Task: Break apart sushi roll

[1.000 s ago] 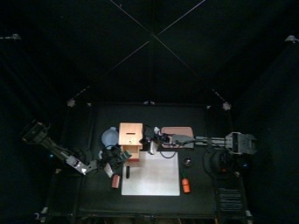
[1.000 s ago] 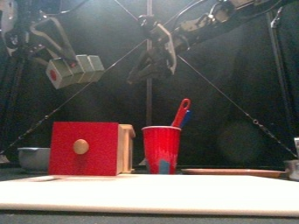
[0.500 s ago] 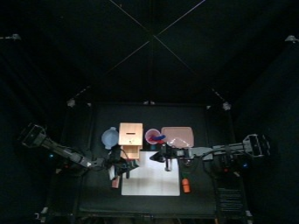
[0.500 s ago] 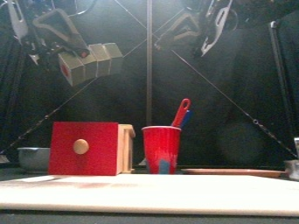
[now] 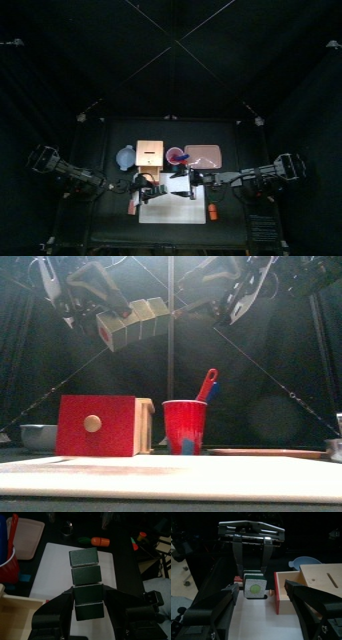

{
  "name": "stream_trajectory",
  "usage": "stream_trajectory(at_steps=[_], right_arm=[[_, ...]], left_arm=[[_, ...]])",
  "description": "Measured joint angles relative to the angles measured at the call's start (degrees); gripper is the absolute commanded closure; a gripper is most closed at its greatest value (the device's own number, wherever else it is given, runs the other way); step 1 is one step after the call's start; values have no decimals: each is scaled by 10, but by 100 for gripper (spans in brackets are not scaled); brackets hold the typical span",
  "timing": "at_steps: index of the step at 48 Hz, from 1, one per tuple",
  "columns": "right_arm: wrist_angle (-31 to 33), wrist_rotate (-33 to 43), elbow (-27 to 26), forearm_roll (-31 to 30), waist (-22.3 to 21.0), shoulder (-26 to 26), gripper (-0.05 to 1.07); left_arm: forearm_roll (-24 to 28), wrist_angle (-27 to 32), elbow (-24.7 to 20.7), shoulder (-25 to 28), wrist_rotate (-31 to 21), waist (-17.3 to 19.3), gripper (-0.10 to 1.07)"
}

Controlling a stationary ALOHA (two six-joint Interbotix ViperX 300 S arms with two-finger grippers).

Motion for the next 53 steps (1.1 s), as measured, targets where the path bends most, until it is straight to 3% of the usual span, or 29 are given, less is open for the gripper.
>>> stream_trajectory(at_steps=[18, 53], right_arm=[[-4, -1, -29, 10, 2, 59, 1], [4, -1, -40, 25, 7, 85, 4]], left_arm=[[23, -10, -32, 44, 0, 5, 29], [32, -27, -35, 46, 0, 17, 29]])
